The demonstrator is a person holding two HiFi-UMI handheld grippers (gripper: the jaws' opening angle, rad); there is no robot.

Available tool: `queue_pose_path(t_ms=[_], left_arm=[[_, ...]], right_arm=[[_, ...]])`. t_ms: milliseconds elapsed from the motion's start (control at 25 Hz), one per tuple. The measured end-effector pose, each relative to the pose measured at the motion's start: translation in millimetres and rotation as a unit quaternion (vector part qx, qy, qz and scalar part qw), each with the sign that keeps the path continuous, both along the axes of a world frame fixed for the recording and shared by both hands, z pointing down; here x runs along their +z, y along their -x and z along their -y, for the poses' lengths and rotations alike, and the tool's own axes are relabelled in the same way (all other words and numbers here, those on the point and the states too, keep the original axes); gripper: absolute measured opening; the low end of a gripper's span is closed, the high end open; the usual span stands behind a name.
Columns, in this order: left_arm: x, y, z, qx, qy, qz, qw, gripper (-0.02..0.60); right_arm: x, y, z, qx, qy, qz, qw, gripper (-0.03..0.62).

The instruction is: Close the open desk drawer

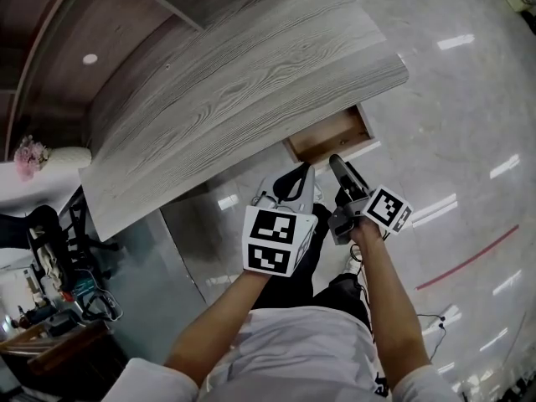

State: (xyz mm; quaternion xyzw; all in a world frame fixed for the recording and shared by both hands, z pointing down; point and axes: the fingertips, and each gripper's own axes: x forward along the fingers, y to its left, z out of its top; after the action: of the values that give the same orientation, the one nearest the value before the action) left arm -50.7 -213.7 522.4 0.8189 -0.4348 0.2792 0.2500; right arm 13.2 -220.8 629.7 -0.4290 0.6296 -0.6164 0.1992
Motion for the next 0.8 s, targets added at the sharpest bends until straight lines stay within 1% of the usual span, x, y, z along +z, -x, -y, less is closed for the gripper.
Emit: queue_pose_path(t_ms=[160,280,360,560,680,800], left_arm=[[1,4,4,0.003,-0.002,0.002,1.0,0.003],[2,6,4,0.005,0.0,0.004,1.0,0.003],[2,5,2,0.005,0.001,0.001,1.0,0.003],[1,2,-1,0.008,-0.001,-0.001,1.0,0.003],[-1,1,-2,0.006,-0.005,-0.003,1.0,0.003],[-5,0,0,0.004,-0.009,-0.007,0.9999,0.003]], right_arm=[[4,3,11,0.013,0.005,0.012,1.0,0.247],[11,2,14,0.033,0.023,0.021,0.999,0.245],[14,1,12,0.046,0.03,0.032,0.998,0.233],[10,1,12,0.047,0.037,0.034,0.998,0.216],[7,-2,8,0.056,0.051,0.031,0.997,0.216],[-6,-3,9,0.055,0.034,0.047,0.997,0.216]])
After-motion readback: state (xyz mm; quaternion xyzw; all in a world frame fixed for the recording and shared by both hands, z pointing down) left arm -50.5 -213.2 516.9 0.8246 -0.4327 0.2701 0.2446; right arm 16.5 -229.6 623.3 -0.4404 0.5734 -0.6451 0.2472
